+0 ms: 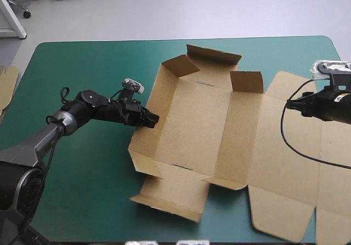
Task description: Fold the box
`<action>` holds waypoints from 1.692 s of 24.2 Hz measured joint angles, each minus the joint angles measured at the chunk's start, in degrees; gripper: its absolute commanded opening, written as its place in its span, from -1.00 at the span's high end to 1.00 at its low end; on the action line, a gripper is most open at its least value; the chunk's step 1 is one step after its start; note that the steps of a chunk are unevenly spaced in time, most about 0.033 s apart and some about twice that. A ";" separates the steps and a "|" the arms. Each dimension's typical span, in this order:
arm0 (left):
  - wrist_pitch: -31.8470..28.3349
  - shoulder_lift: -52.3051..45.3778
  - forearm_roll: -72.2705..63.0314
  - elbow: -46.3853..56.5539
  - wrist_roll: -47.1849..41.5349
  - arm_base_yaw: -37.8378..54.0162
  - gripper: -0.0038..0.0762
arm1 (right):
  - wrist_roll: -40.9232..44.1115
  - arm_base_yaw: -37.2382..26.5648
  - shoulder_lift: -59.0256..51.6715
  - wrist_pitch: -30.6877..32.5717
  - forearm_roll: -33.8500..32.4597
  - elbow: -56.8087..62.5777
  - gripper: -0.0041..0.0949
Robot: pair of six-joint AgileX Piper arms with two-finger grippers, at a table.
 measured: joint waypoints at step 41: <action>-33.01 -1.66 55.87 -14.64 19.64 -17.61 0.94 | 2.57 -4.92 7.94 -0.09 0.94 -13.02 -0.03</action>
